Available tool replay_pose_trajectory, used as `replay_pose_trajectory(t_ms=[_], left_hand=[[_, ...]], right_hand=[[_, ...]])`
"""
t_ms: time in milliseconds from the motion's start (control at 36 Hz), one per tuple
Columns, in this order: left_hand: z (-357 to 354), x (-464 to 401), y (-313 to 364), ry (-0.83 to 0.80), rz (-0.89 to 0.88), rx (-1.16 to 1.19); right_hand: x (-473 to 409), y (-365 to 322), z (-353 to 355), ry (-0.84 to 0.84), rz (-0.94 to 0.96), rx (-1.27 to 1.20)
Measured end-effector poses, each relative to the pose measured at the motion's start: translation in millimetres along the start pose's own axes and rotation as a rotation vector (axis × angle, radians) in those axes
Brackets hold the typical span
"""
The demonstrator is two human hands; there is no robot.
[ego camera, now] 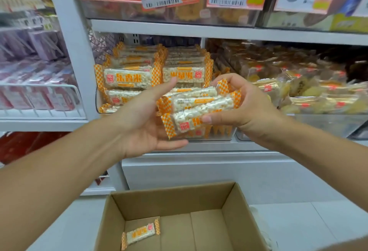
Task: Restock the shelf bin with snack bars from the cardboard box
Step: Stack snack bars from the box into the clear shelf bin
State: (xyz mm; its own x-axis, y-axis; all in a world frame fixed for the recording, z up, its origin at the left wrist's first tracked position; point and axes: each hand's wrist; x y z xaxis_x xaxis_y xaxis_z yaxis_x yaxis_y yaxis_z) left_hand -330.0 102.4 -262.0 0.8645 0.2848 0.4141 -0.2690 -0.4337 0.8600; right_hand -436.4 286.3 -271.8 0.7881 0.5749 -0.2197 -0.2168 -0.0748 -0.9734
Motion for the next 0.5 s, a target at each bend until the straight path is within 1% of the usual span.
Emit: replay_pose_trajectory(t_ms=[56, 83, 194, 250, 389, 500], left_hand=[[-4, 5, -6, 0.051, -0.031, 0.015], [-10, 9, -10, 0.068, -0.039, 0.061], [-19, -3, -21, 0.212, -0.031, 0.162], [-20, -7, -22, 0.242, -0.046, 0.184], [-24, -10, -17, 0.282, -0.113, 0.188], [-31, -11, -18, 0.244, -0.122, 0.238]], right_hand=[[3, 3, -6, 0.021, 0.074, 0.053], [4, 5, -8, 0.032, 0.109, 0.099], [8, 11, -14, 0.024, 0.284, 0.374], [10, 13, -15, 0.009, 0.336, 0.470], [10, 14, -11, 0.040, 0.395, 0.527], [12, 19, -11, 0.096, 0.380, 0.451]])
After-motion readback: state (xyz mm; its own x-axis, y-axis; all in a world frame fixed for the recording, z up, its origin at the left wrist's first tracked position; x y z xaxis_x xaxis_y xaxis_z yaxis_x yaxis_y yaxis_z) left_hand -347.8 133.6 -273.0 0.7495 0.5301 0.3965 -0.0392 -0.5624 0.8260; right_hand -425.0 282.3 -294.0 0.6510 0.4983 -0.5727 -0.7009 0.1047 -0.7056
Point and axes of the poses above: each hand's wrist, its own x-axis away from the middle knuckle, its own z-axis out of the back of the hand, y = z × x, and after that the axes turned 10 degrees about y, right-handed
